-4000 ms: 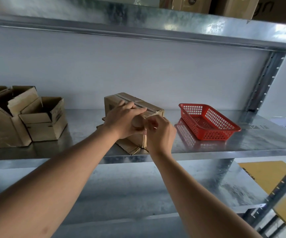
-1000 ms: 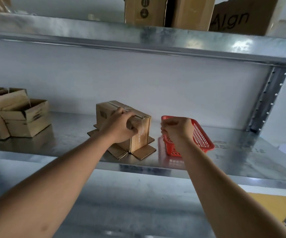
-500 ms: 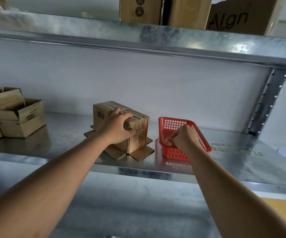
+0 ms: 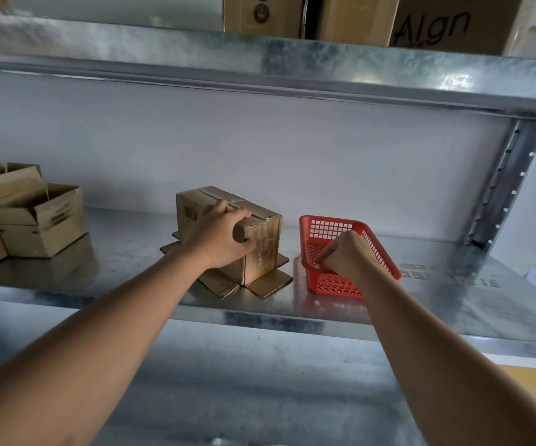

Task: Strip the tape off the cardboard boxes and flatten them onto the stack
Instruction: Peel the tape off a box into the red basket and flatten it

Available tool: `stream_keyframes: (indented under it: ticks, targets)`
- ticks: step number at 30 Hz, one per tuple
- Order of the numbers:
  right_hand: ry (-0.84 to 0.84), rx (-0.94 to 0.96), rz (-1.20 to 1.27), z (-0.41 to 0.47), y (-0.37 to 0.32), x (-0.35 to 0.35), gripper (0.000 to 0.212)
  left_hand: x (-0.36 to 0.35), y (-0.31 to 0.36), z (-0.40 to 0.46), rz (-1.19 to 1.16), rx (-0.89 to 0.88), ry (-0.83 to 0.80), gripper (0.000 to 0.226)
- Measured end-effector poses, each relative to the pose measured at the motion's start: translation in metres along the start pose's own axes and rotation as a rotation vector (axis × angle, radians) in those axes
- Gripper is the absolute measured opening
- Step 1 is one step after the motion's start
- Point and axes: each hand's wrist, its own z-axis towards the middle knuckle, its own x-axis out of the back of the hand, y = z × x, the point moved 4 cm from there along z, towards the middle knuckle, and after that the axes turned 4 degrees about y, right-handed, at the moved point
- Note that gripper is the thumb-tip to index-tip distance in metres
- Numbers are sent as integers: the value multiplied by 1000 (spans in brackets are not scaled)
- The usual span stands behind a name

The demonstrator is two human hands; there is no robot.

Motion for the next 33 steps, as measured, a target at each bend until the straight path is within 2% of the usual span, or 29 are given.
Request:
stream_keyframes:
  ticks: [4,8,12,16,18,23,31,33]
  targets:
    - [-40,-5,-102,9,2,-6,13,1,1,-1,9,3,-7,65]
    - [-192,-63,-233,17,3,-12,18,1,1,-1,23,3,-5,64]
    - [-333,-29,-369,22,1,-18,27,2,2,-1,22,7,-11,63]
    - [-392,-15,-435,25,4,-18,22,2,3,-1,29,14,-16,64]
    - [-401,3,-461,28,7,-18,32,2,4,-1,32,16,-15,64]
    - [-404,-16,-441,24,10,-18,43,2,4,0,28,19,-7,64]
    - [-379,-45,-393,25,13,-15,42,3,4,1,31,25,-16,65]
    - [-321,-80,-364,29,22,-17,45,3,4,0,28,26,-15,65]
